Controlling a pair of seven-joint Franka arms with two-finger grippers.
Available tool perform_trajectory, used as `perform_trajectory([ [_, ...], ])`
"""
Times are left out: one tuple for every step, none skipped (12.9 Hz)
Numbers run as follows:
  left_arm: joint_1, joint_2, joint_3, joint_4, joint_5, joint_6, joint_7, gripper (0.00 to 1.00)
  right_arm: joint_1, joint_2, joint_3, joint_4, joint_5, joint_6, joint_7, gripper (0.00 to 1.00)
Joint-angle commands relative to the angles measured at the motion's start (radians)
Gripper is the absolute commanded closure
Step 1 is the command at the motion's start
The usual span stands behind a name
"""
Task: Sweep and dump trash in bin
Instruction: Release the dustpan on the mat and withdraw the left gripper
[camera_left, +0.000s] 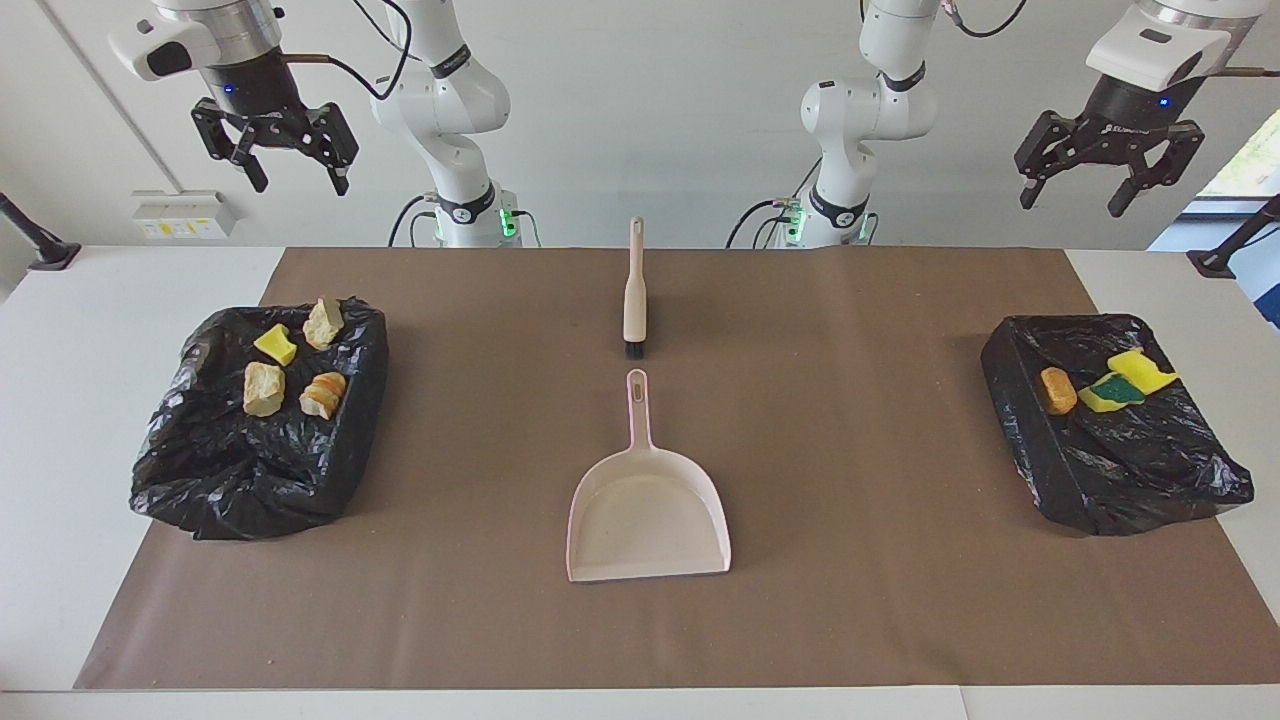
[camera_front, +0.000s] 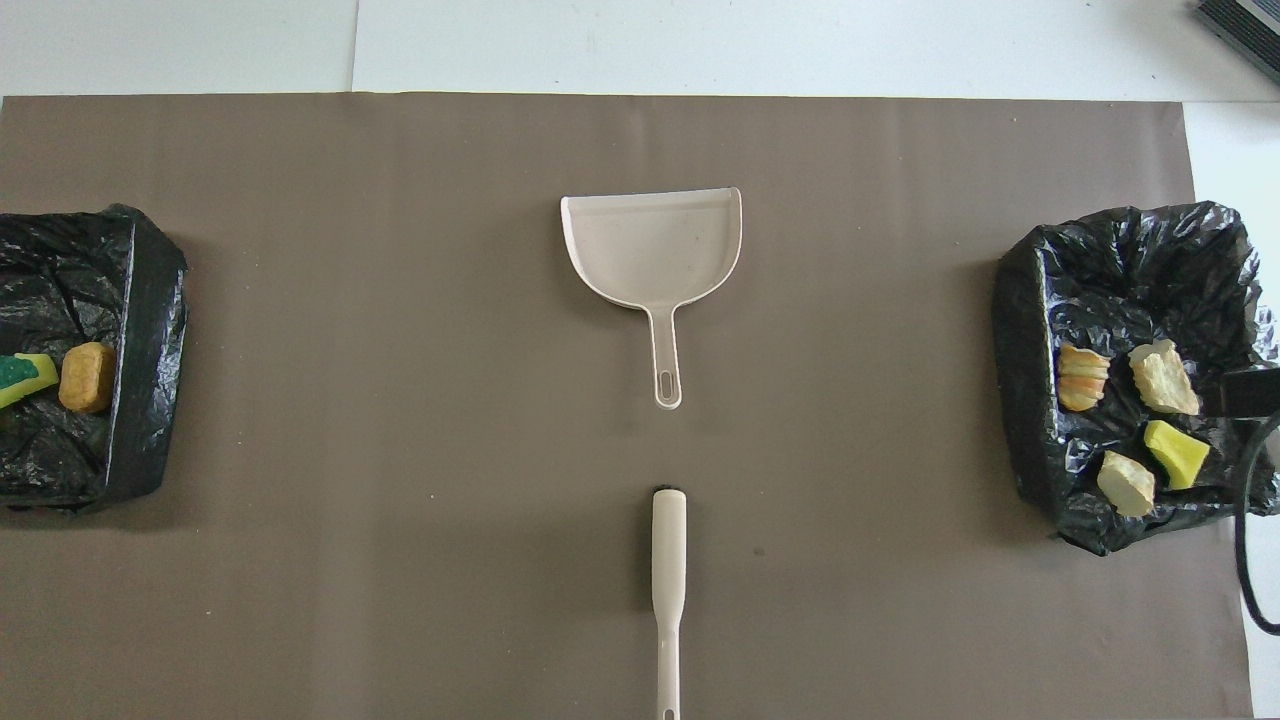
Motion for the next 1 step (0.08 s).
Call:
perform_trajectory([
  [0.011,0.013,-0.010,0.042,0.008,-0.027,0.016,0.00,-0.005,-0.007,0.002,0.003,-0.003,-0.014,-0.028,0.00],
])
